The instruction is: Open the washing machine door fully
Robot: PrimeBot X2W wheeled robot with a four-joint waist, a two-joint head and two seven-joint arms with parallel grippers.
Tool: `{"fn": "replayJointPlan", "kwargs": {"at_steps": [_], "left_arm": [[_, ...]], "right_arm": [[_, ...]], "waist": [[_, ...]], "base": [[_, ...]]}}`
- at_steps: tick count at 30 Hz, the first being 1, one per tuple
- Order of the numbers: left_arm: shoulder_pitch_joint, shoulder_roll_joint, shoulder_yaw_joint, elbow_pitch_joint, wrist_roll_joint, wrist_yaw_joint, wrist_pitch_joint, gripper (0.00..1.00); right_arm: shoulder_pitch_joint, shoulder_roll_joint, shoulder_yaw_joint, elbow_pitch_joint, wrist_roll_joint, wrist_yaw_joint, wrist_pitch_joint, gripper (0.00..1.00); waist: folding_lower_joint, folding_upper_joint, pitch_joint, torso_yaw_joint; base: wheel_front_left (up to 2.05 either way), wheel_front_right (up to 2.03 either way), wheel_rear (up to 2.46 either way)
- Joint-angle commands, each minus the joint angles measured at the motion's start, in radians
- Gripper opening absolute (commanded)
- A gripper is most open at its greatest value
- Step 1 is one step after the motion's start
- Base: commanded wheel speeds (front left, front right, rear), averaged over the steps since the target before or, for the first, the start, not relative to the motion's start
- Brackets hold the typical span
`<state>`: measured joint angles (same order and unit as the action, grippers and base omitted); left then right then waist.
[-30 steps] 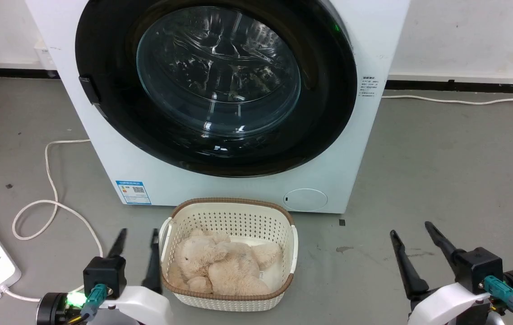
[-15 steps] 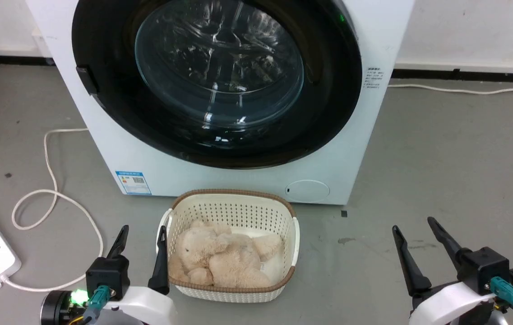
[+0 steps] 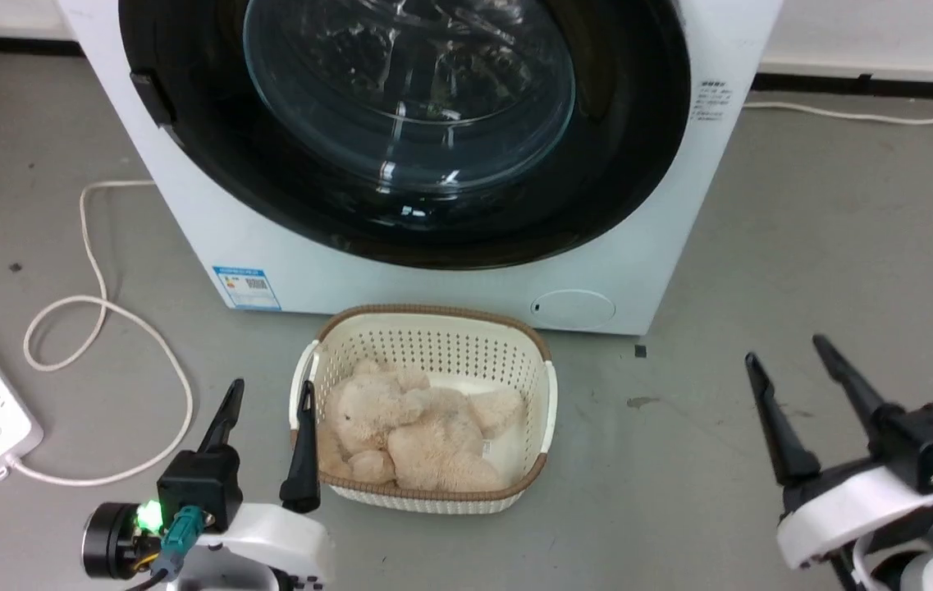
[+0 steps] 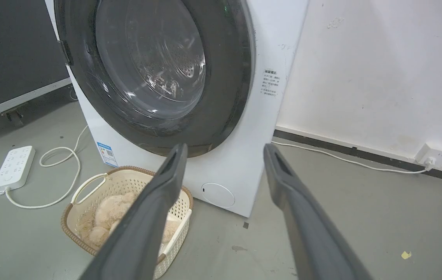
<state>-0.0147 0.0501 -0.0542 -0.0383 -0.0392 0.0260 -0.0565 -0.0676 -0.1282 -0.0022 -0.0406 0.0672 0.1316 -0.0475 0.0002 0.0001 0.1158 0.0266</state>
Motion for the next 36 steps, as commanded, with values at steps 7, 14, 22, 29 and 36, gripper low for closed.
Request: {"fn": "replayJointPlan", "kwargs": {"at_steps": [7,14,22,29,36], "left_arm": [[-0.034,0.0,-0.02,-0.018,-0.015,0.015,-0.024,1.0],[-0.047,0.0,-0.034,-0.027,-0.028,0.023,-0.039,1.0],[-0.057,0.0,-0.055,-0.041,-0.04,0.032,-0.056,1.0],[-0.068,0.0,-0.069,-0.054,-0.06,0.043,-0.073,1.0],[-0.093,0.0,-0.092,-0.067,-0.074,0.056,-0.087,1.0]], "right_arm": [[-0.098,-0.053,-0.008,-0.012,0.059,0.0,0.006,0.0],[-0.196,-0.076,-0.035,0.013,0.131,0.0,0.027,0.0],[-0.32,-0.071,-0.093,0.081,0.224,0.0,0.082,0.0],[-0.453,-0.04,-0.168,0.197,0.313,0.0,0.155,0.0],[-0.576,-0.041,-0.226,0.284,0.402,-0.001,0.23,0.0]], "waist": [[-0.0001,-0.0001,0.039,0.017],[-0.0001,-0.0001,0.065,0.034],[-0.0001,-0.0001,0.095,0.054],[-0.0001,-0.0001,0.135,0.07],[-0.0001,-0.0001,0.178,0.088]], "base": [[0.0,0.0,0.0],[0.0,0.0,0.0],[0.0,0.0,0.0],[0.0,0.0,0.0],[0.0,0.0,0.0]]}}
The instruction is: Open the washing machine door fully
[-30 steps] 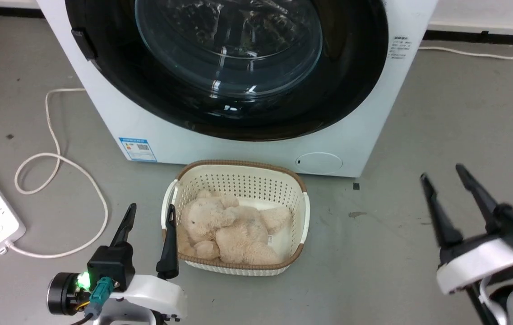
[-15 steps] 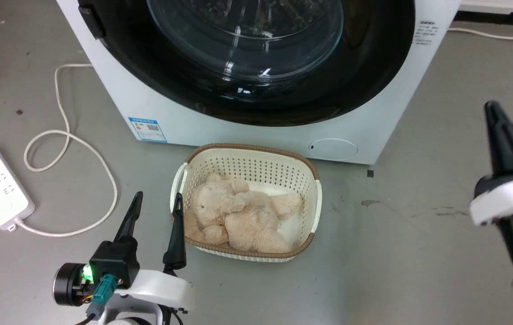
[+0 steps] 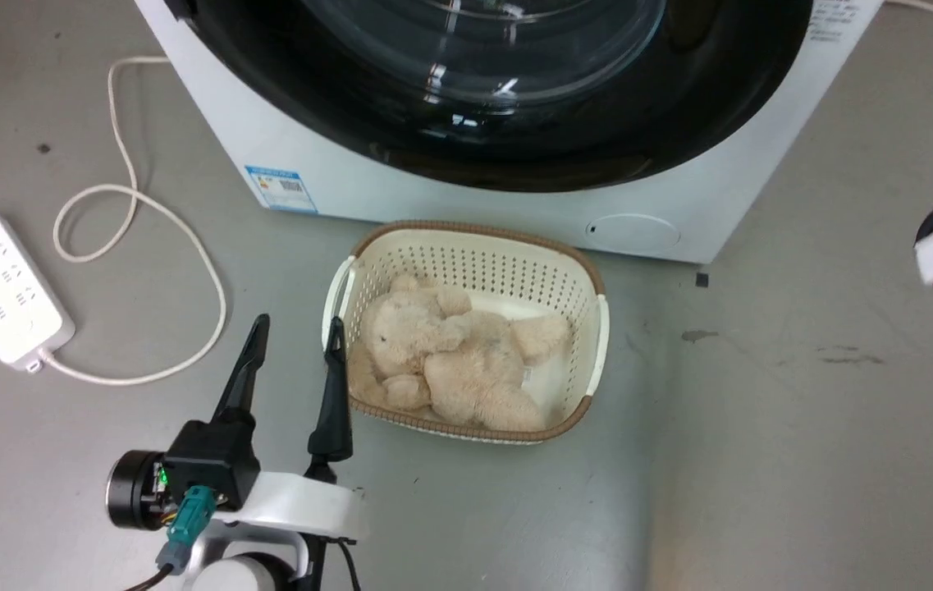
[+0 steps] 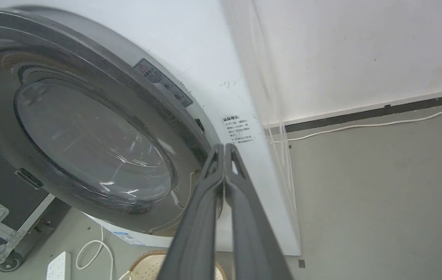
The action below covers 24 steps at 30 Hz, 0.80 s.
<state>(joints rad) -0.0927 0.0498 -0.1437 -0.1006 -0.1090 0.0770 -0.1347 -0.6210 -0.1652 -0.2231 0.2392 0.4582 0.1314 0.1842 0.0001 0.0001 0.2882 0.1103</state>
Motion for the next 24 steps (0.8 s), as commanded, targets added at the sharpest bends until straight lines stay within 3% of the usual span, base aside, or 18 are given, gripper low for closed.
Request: {"fn": "replayJointPlan", "kwargs": {"at_steps": [1,24], "left_arm": [[-0.019,0.001,-0.005,-0.007,-0.005,0.006,-0.011,1.0],[-0.079,0.0,-0.056,-0.049,-0.035,0.035,-0.059,1.0]], "right_arm": [[-0.04,-0.007,-0.011,0.016,0.022,0.0,0.013,0.0],[-0.473,-0.057,-0.156,0.352,0.202,-0.001,0.361,0.0]], "waist": [[-0.0001,-0.0001,0.012,0.007],[-0.0001,-0.0001,0.142,0.066]], "base": [[0.0,0.0,0.0],[0.0,0.0,0.0]]}}
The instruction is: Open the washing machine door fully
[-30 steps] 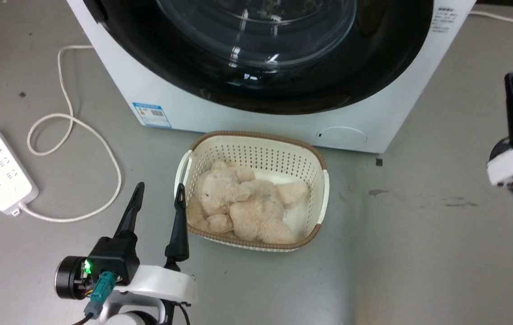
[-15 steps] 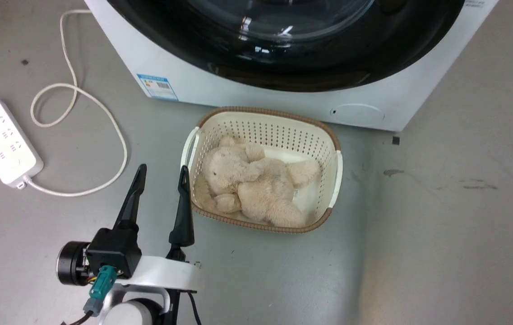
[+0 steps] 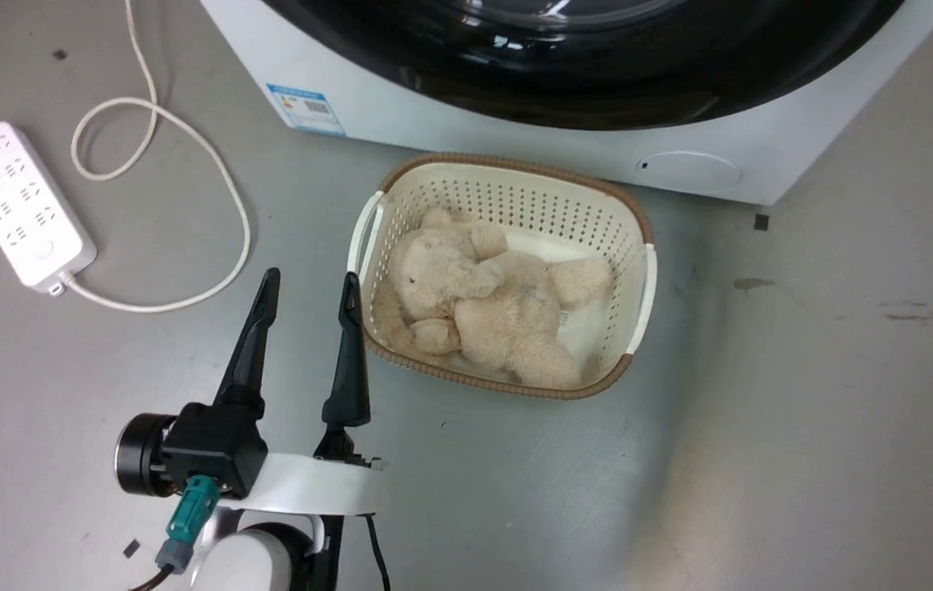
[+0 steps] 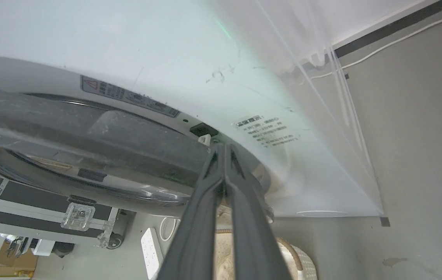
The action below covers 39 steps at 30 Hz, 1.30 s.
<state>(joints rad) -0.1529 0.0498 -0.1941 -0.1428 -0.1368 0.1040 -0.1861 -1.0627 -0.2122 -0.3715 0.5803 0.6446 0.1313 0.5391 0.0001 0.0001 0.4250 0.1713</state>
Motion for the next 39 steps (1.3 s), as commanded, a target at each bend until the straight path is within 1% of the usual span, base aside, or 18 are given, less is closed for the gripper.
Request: {"fn": "replayJointPlan", "kwargs": {"at_steps": [1,6,12,16,22,27,30,33,36,39], "left_arm": [[-0.021,0.0,-0.008,-0.008,-0.01,0.009,-0.01,1.0],[-0.03,0.0,-0.018,-0.018,-0.028,0.019,-0.02,1.0],[-0.043,0.0,-0.031,-0.03,-0.04,0.027,-0.033,1.0],[-0.048,0.0,-0.038,-0.037,-0.044,0.033,-0.041,1.0],[-0.057,0.0,-0.049,-0.045,-0.054,0.042,-0.054,1.0],[-0.059,0.0,-0.054,-0.044,-0.063,0.047,-0.064,1.0],[-0.051,0.0,-0.051,-0.036,-0.062,0.042,-0.07,1.0],[-0.035,0.0,-0.048,-0.024,-0.055,0.035,-0.076,1.0],[-0.009,0.0,-0.037,-0.007,-0.049,0.023,-0.076,1.0],[0.02,0.0,-0.028,0.033,-0.056,-0.002,-0.076,1.0]], "right_arm": [[-0.05,-0.011,-0.018,0.028,0.021,0.0,0.019,0.0],[-0.145,-0.011,-0.081,0.135,0.055,0.0,0.102,0.0],[-0.237,-0.017,-0.123,0.214,0.065,0.0,0.173,0.0],[-0.297,-0.022,-0.165,0.289,0.071,0.0,0.23,0.0],[-0.345,-0.027,-0.208,0.363,0.078,0.0,0.318,0.0],[-0.318,-0.021,-0.237,0.381,0.089,-0.001,0.398,0.0],[-0.282,-0.004,-0.261,0.38,0.103,-0.001,0.437,0.0],[-0.244,0.028,-0.282,0.375,0.115,-0.001,0.477,0.0],[-0.173,0.074,-0.279,0.341,0.11,-0.001,0.511,0.0],[-0.097,0.115,-0.27,0.294,0.114,-0.001,0.556,0.0]], "waist": [[-0.0001,-0.0001,0.01,0.008],[-0.0001,-0.0001,0.031,0.023],[-0.0001,-0.0001,0.055,0.04],[-0.0001,-0.0001,0.07,0.046],[-0.0001,-0.0001,0.081,0.053],[-0.0001,-0.0001,0.06,0.052],[-0.0001,-0.0001,0.035,0.045],[-0.0001,-0.0001,0.003,0.036],[-0.0001,-0.0001,-0.037,0.023],[-0.0001,-0.0001,-0.077,0.012]], "base": [[0.0,0.0,0.0],[0.0,0.0,0.0],[0.0,0.0,0.0],[0.0,0.0,0.0],[0.0,0.0,0.0],[0.0,0.0,0.0],[0.0,0.0,0.0],[0.0,0.0,0.0],[0.0,0.0,0.0],[0.0,0.0,0.0]]}}
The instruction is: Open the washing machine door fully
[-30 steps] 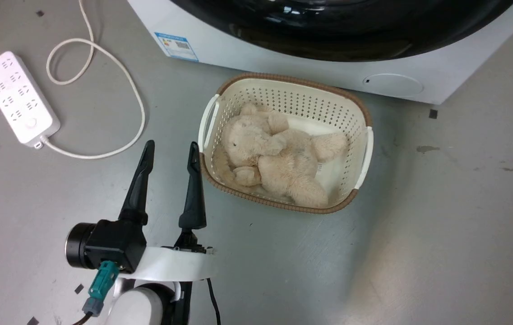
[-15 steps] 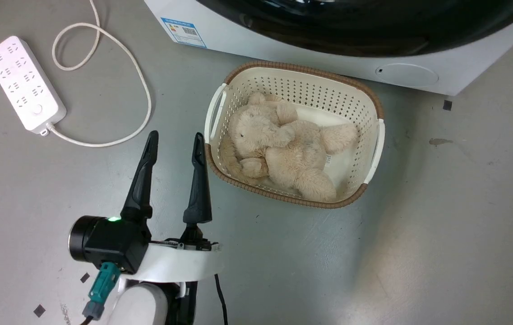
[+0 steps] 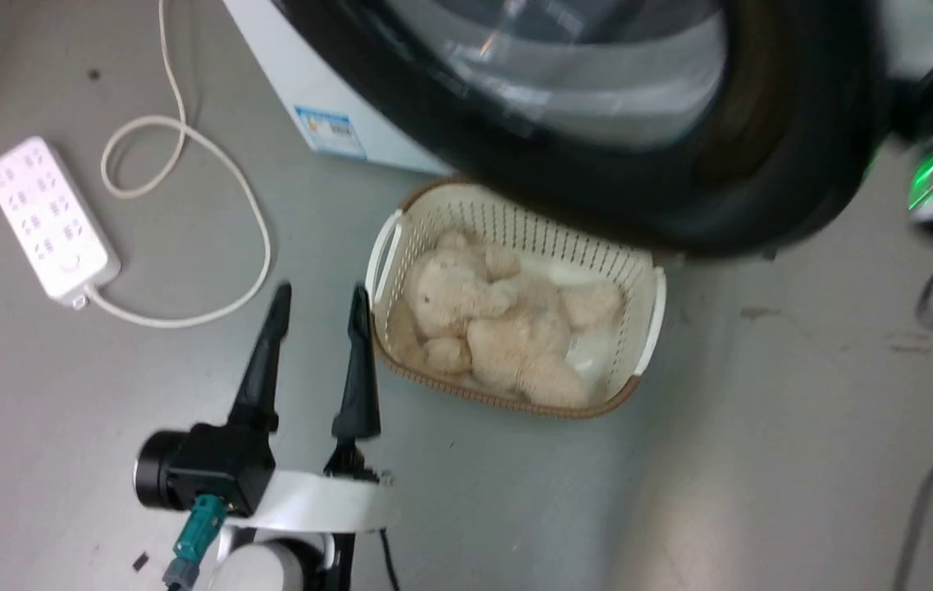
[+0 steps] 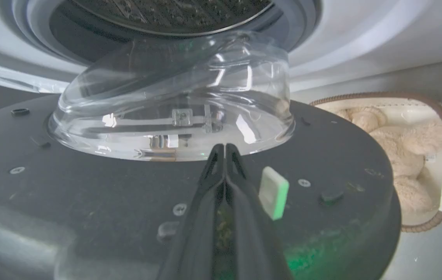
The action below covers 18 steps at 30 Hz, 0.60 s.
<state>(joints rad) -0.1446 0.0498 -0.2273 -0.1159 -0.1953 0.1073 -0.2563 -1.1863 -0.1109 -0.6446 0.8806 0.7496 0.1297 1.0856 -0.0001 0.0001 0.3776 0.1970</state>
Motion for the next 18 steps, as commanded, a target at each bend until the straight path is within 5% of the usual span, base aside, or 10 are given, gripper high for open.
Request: {"fn": "replayJointPlan", "kwargs": {"at_steps": [1,10,18], "left_arm": [[0.018,0.0,0.009,0.016,0.007,-0.013,-0.006,1.0],[0.076,0.0,0.027,0.072,0.021,-0.064,-0.006,1.0],[0.12,0.0,0.041,0.099,0.021,-0.098,-0.006,1.0]], "right_arm": [[0.052,0.025,0.005,-0.022,0.013,0.001,0.026,0.0],[0.258,0.06,0.106,-0.102,0.177,0.001,0.158,0.0],[0.446,0.06,0.514,-0.152,0.557,0.001,0.129,0.0]], "waist": [[0.0001,-0.0001,-0.043,-0.016],[0.0001,-0.0001,-0.151,-0.02],[0.0001,-0.0001,-0.214,-0.017]], "base": [[0.0,0.0,0.0],[0.0,0.0,0.0],[0.0,0.0,0.0]]}}
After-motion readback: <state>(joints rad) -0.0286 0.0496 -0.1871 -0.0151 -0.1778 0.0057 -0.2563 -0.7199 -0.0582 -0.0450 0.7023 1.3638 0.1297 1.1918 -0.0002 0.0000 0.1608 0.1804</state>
